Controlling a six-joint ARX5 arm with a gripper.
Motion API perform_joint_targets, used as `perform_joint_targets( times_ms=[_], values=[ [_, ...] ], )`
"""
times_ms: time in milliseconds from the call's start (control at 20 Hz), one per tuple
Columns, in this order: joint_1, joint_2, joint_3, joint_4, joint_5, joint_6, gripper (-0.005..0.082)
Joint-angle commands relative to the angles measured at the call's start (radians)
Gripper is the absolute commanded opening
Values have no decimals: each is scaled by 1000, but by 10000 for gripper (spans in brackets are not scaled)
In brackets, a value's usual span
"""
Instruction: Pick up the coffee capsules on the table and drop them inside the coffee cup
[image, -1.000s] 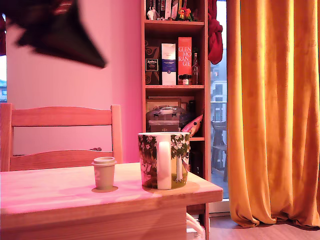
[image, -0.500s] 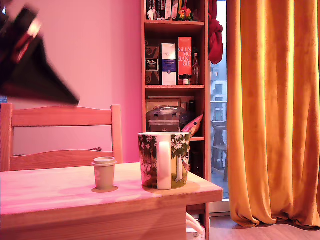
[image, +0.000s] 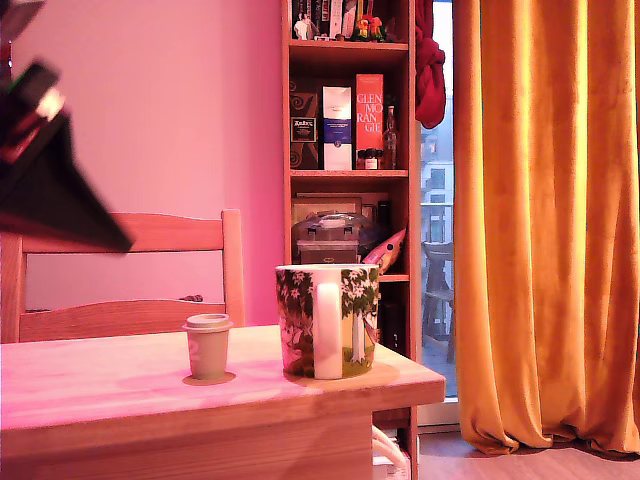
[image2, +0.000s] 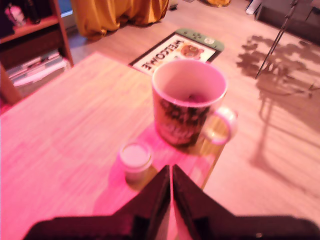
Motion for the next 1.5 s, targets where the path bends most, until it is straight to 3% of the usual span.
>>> perform_joint_targets(
  times_ms=[0,500,1000,1050,1200,1250,1450],
  values=[
    [1,-1,-8,-9,-11,4,-19],
    [1,-1,-8,-52,-138,4,-19],
    [2,6,-8,-52,-143,3,-1],
    [2,6,-8,-37,-113,5,67],
    [2,8,-8,-14,-101,4,553],
    [2,12,-8,-15,-101,4,623],
    [2,19,-8,0,-101,5,624]
  ],
)
